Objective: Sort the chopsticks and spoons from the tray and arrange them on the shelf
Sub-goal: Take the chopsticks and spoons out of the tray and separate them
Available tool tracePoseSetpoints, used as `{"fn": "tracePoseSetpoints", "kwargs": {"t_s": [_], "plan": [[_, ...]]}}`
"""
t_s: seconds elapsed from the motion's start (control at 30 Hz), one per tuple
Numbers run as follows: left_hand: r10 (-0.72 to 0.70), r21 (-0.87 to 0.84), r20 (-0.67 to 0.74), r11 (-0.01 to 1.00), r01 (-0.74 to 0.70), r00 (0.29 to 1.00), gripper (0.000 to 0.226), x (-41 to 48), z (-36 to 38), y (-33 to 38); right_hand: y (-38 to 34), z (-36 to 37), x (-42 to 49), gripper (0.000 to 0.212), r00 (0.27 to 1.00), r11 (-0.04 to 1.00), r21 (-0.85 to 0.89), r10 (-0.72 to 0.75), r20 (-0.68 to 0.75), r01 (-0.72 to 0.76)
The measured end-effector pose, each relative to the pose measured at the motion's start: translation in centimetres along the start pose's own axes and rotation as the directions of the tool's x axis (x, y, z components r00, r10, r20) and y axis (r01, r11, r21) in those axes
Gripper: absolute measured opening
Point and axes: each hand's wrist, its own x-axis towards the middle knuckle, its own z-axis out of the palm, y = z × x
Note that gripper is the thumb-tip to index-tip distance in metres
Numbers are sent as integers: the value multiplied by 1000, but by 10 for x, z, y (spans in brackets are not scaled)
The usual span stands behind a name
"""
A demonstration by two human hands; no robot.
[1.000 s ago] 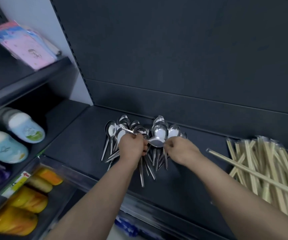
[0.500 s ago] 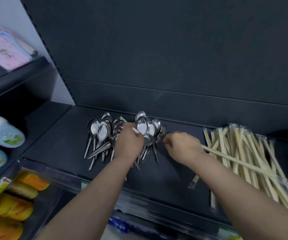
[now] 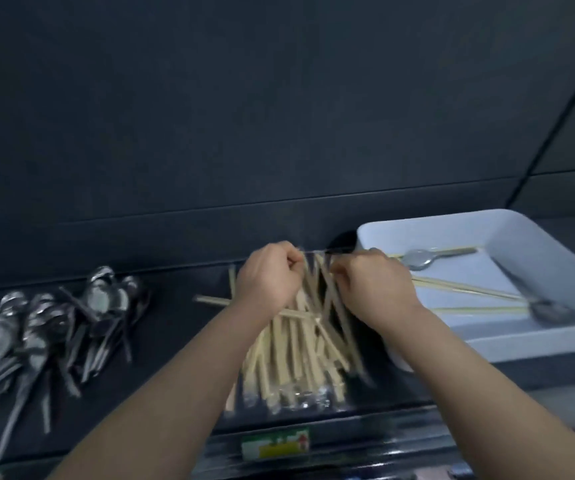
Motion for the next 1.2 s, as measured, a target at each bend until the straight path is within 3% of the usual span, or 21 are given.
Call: {"fn": "tracePoseSetpoints", "kwargs": {"t_s": [0.2,0.4,0.5,0.6,0.73,0.93,1.07,1.13,1.2], "plan": [[149,-9,63,989,-149,987,17,14,78,120,139,-13,-27,28,985,985,42,169,-23,-168],[106,112,294,983,-145,950,19,21,148,180,247,-16,-46,31,961,962,30,268,68,-271],[92,108,419,983,-150,903,14,21,173,197,278,-18,-49,33,952,951,51,303,45,-305],[69,228,455,955,-191,888,21,27,190,205,289,-13,-52,34,964,962,64,263,26,-264],[99,410,344,878,-245,934,30,35,202,198,289,-8,-57,34,984,982,59,178,24,-179],[108,565,383,758,-325,917,18,36,200,194,290,-7,-53,31,985,985,66,153,83,-159],[47,461,304,867,-190,952,20,36,191,188,288,-8,-40,30,966,975,116,166,197,-191],[-21,401,352,907,-130,936,30,37,184,182,286,-6,-30,28,962,975,112,167,215,-194],[-54,446,404,883,-145,913,33,35,181,176,284,-4,-19,28,962,971,122,176,208,-204]]}}
